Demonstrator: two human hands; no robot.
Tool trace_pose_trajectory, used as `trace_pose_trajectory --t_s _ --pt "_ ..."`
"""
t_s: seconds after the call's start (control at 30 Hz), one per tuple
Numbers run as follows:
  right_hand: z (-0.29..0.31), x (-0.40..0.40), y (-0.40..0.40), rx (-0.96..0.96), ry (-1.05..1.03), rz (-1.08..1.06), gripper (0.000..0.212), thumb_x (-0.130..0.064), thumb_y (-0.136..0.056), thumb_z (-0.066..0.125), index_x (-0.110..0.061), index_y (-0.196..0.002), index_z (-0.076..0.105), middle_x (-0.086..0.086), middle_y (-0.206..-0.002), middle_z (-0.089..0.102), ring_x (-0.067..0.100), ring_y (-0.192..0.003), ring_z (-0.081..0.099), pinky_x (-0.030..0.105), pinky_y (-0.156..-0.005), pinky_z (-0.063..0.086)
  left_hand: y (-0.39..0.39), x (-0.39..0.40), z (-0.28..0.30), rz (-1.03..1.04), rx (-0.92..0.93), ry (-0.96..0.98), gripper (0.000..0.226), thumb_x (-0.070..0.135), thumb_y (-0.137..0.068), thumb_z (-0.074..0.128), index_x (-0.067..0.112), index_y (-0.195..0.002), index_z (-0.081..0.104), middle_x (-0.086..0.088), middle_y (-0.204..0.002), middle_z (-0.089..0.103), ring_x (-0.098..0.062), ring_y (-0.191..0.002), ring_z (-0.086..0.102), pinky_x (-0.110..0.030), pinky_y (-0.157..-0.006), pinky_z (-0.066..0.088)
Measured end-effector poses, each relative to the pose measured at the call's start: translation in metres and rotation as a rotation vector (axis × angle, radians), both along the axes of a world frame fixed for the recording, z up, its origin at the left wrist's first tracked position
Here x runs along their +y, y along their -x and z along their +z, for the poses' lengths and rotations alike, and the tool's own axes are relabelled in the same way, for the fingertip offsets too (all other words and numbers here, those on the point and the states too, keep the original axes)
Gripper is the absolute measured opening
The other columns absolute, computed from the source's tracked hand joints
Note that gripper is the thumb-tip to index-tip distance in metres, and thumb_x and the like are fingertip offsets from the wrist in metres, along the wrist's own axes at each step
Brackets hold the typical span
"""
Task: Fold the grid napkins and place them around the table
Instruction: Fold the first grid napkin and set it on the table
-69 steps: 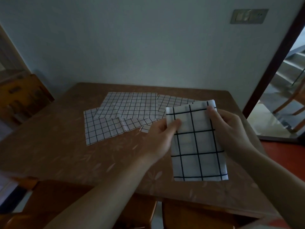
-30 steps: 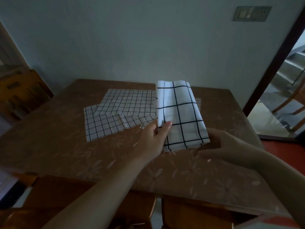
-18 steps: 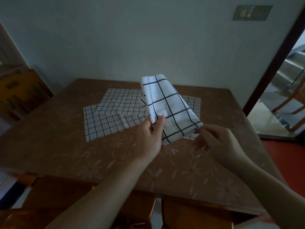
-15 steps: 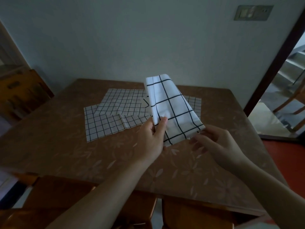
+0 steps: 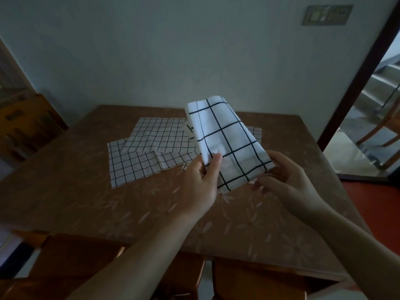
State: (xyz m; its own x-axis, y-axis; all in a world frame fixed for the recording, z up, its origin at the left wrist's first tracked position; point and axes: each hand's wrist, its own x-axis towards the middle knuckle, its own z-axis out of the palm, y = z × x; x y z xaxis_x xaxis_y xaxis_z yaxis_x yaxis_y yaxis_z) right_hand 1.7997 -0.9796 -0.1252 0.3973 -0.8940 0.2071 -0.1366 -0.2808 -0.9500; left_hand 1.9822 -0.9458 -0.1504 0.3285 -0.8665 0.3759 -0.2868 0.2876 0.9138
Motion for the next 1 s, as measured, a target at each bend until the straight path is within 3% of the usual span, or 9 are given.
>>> trace_pose_trajectory --t_s 0.3,0.4,0.57,0.67,0.77,0.83,0.9,0.93,1.0 --pt "-0.001 0.002 0.002 -0.037 0.013 -0.032 0.037 0.008 -0.089 0.055 -0.021 -0.111 0.059 0.001 -0.082 0.073 0.018 -0.066 0.07 0.024 -0.057 0.055 0.007 0.002 -0.001 0.015 -0.003 -0.053 0.042 0.034 -0.1 0.051 0.004 -0.07 0.052 0.002 -0.052 0.039 -0.008 -0.045 0.037 -0.02 -0.046 0.031" --pt "-0.003 0.002 0.001 -0.029 0.022 -0.068 0.035 0.007 -0.091 0.051 -0.023 -0.107 0.062 0.0 -0.08 0.073 0.018 -0.064 0.07 0.022 -0.055 0.053 0.008 0.003 0.0 0.008 0.048 -0.059 0.046 0.036 -0.099 0.052 -0.007 -0.086 0.059 -0.022 -0.063 0.049 -0.024 -0.058 0.048 -0.03 -0.055 0.037" --pt "-0.01 -0.002 -0.002 -0.016 0.117 -0.26 0.032 -0.003 -0.099 0.042 -0.023 -0.089 0.066 0.001 -0.072 0.071 0.019 -0.056 0.066 0.025 -0.05 0.052 0.009 0.004 -0.003 -0.035 0.115 -0.077 0.06 0.049 -0.094 0.054 -0.01 -0.084 0.055 -0.029 -0.064 0.052 -0.046 -0.059 0.052 -0.051 -0.052 0.046" --pt "-0.013 -0.003 -0.002 -0.15 -0.034 -0.264 0.036 -0.001 -0.099 0.036 -0.015 -0.09 0.068 0.006 -0.069 0.07 0.024 -0.058 0.065 0.03 -0.05 0.05 0.009 0.004 -0.003 -0.051 0.137 -0.094 0.055 0.045 -0.095 0.055 -0.01 -0.088 0.059 -0.036 -0.075 0.057 -0.051 -0.069 0.058 -0.056 -0.059 0.05" --pt "-0.009 -0.012 0.009 -0.324 -0.332 -0.083 0.042 -0.006 -0.09 0.031 -0.012 -0.089 0.072 0.01 -0.077 0.069 0.024 -0.068 0.065 0.034 -0.06 0.047 0.006 0.003 0.002 -0.12 0.149 -0.162 0.044 0.041 -0.095 0.058 -0.002 -0.093 0.065 -0.029 -0.083 0.066 -0.044 -0.075 0.066 -0.051 -0.066 0.057" --pt "-0.003 -0.021 0.017 -0.251 -0.43 0.076 0.039 -0.034 -0.091 0.041 -0.013 -0.096 0.074 0.012 -0.09 0.07 0.027 -0.081 0.065 0.037 -0.07 0.049 -0.002 0.004 0.005 -0.243 0.126 -0.241 0.029 0.034 -0.096 0.059 0.007 -0.097 0.07 -0.015 -0.088 0.074 -0.028 -0.08 0.073 -0.049 -0.073 0.06" --pt "0.003 -0.027 0.019 -0.063 -0.453 0.123 0.062 -0.064 -0.076 0.059 -0.011 -0.105 0.072 0.015 -0.104 0.072 0.033 -0.095 0.068 0.043 -0.084 0.052 -0.01 0.004 0.005 -0.374 0.033 -0.326 0.023 0.035 -0.094 0.061 0.015 -0.091 0.073 -0.009 -0.08 0.073 -0.027 -0.077 0.071 -0.046 -0.076 0.058" --pt "0.007 -0.028 0.018 -0.01 -0.442 0.095 0.065 -0.064 -0.073 0.063 -0.009 -0.106 0.072 0.016 -0.103 0.073 0.033 -0.096 0.069 0.045 -0.085 0.054 -0.012 0.004 0.005 -0.424 -0.013 -0.362 0.03 0.043 -0.092 0.063 0.014 -0.09 0.073 -0.014 -0.078 0.07 -0.033 -0.076 0.068 -0.048 -0.079 0.057" --pt "0.013 -0.027 0.012 -0.034 -0.384 0.006 0.048 -0.045 -0.081 0.064 -0.005 -0.105 0.069 0.014 -0.093 0.075 0.029 -0.087 0.073 0.041 -0.075 0.059 -0.012 0.007 0.006 -0.494 -0.05 -0.408 0.058 0.06 -0.085 0.062 0.005 -0.101 0.069 -0.025 -0.091 0.068 -0.039 -0.086 0.068 -0.057 -0.089 0.053"
